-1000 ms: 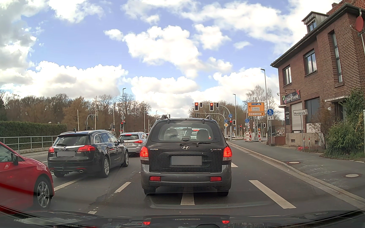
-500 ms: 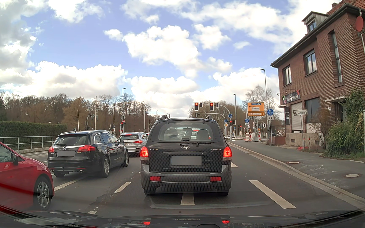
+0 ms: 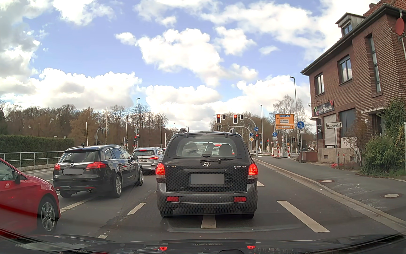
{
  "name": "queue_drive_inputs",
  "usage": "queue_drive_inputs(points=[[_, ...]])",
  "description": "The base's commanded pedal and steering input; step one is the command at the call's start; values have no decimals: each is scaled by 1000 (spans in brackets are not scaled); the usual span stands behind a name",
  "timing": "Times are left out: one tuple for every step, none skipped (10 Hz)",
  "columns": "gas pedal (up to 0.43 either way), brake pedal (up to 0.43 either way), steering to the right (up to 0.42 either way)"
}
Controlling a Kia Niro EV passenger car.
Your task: Follow the waypoints while adhering to traffic rules and regulations
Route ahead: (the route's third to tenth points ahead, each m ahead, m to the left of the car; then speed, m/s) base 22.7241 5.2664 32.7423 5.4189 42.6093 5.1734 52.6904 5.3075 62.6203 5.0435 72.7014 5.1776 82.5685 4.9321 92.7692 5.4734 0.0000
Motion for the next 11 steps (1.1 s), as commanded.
queue_drive_inputs(points=[[0,238,-2],[0,232,-2],[0,238,-2],[0,238,-2],[0,238,-2],[0,238,-2],[0,232,-2],[0,232,-2],[0,232,-2],[0,232,-2],[0,238,-2]])
